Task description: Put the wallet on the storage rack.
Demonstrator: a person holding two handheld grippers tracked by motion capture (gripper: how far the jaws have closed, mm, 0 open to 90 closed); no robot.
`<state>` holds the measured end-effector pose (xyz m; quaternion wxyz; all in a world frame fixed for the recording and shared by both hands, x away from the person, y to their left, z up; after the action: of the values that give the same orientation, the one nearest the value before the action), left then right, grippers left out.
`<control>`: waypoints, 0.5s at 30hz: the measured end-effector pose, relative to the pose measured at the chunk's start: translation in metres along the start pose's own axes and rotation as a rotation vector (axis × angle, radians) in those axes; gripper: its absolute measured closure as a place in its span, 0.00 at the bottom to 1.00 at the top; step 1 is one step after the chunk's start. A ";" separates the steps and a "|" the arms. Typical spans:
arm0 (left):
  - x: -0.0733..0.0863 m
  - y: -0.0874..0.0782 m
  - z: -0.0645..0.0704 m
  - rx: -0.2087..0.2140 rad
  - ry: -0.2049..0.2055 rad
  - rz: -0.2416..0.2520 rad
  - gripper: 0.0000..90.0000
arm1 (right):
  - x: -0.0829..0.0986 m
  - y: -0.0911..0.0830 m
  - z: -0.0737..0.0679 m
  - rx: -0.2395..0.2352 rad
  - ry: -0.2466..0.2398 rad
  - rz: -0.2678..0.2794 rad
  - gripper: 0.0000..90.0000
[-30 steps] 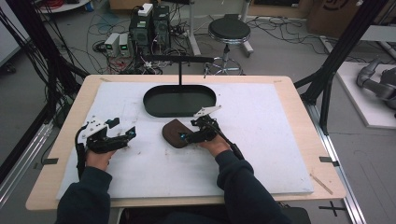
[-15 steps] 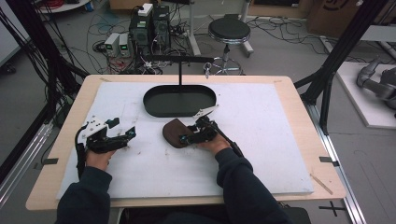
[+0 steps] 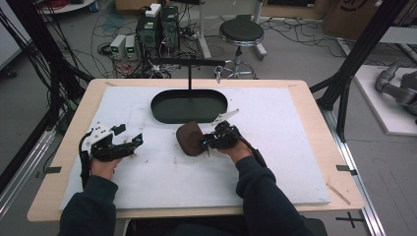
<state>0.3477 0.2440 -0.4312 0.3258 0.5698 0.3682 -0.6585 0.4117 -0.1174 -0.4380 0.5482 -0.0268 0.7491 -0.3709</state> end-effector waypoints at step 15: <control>0.000 0.001 0.000 -0.001 -0.001 0.001 0.23 | -0.006 0.026 -0.005 0.015 0.081 0.119 0.29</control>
<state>0.3490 0.2437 -0.4312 0.3264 0.5693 0.3681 -0.6587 0.4197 -0.0938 -0.4473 0.5389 0.0368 0.7680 -0.3442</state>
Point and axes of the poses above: each handheld gripper's, and its own axes: y roughly forward along the jaws, x roughly out of its underside, z roughly to its right, the point moved 2 cm from there along y, roughly forward along the jaws, and after that the axes turned 9 degrees about z, right-handed, at the moved point
